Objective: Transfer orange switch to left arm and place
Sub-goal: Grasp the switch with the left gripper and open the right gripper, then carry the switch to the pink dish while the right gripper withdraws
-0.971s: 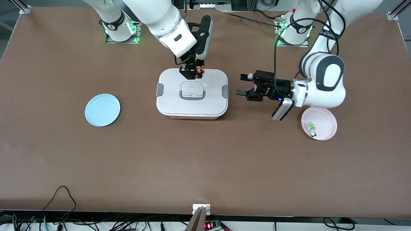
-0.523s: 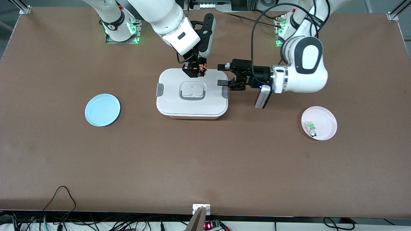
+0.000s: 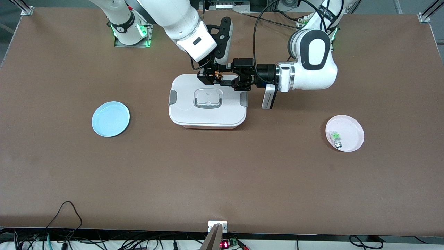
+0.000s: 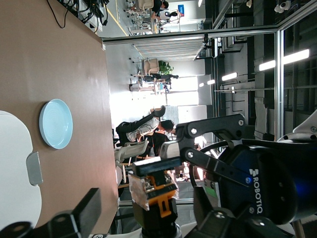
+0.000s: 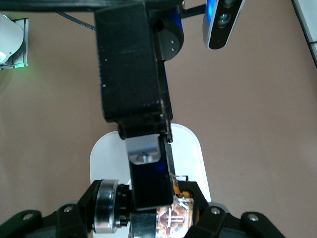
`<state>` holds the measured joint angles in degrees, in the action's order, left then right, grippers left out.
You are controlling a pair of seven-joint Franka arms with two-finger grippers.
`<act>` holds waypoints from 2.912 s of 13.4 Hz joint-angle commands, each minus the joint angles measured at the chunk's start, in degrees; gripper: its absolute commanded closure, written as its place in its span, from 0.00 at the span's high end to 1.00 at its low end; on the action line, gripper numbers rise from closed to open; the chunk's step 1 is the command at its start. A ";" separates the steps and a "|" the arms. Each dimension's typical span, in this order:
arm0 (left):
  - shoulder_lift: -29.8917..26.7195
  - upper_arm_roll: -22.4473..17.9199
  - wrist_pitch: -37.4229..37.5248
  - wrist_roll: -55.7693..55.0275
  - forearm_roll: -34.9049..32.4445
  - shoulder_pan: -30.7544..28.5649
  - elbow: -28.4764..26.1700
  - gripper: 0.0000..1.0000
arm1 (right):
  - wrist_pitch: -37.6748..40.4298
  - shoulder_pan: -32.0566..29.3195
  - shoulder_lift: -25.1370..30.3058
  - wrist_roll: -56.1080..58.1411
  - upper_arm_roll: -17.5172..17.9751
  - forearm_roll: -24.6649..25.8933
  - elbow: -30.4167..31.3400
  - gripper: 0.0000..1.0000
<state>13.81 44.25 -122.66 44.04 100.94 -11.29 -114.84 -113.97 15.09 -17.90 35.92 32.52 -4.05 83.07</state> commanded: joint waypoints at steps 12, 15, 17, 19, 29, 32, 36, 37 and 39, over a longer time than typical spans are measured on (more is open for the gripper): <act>-1.50 2.69 -2.05 0.17 1.63 -0.93 -0.56 0.00 | 1.65 0.11 -1.44 -1.11 -0.09 0.71 -0.80 0.76; -1.50 2.69 -2.05 0.17 1.63 -1.02 -0.47 0.00 | 1.91 0.46 -1.44 -3.12 -0.09 0.79 -0.80 1.00; -1.50 2.69 -2.05 0.17 1.63 -0.93 -0.47 0.00 | 1.91 0.55 -1.35 -4.10 -0.09 0.88 -0.80 1.00; -1.42 2.60 -2.05 0.17 1.63 -1.02 -0.39 0.00 | 2.52 0.47 -1.26 -4.28 -0.09 0.71 -0.89 1.00; -1.50 2.25 -1.70 -0.62 0.75 -2.86 -0.30 0.00 | 9.56 -0.41 0.14 -4.63 -2.02 -0.09 -4.85 1.00; -1.07 2.16 -1.61 -0.62 -0.82 -4.36 -0.30 0.00 | 9.56 -1.64 0.23 -4.55 -2.38 -0.09 -5.11 1.00; 0.07 1.72 -1.09 -3.34 -13.80 -6.64 2.07 0.00 | 9.21 -4.62 0.94 -6.03 -3.43 -0.09 -4.76 1.00; 0.43 1.72 -0.48 -3.78 -16.88 -7.25 2.60 0.00 | 9.12 -5.50 0.94 -8.13 -3.61 -0.09 -4.50 1.00; 1.30 1.63 0.75 -3.87 -24.69 -9.44 3.30 0.00 | 9.47 -7.00 0.94 -11.56 -4.05 0.00 -3.80 1.00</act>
<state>13.53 45.64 -123.85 41.13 82.34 -18.75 -113.39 -105.65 9.42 -17.61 27.83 28.50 -3.72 78.59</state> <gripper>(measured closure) 0.648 0.000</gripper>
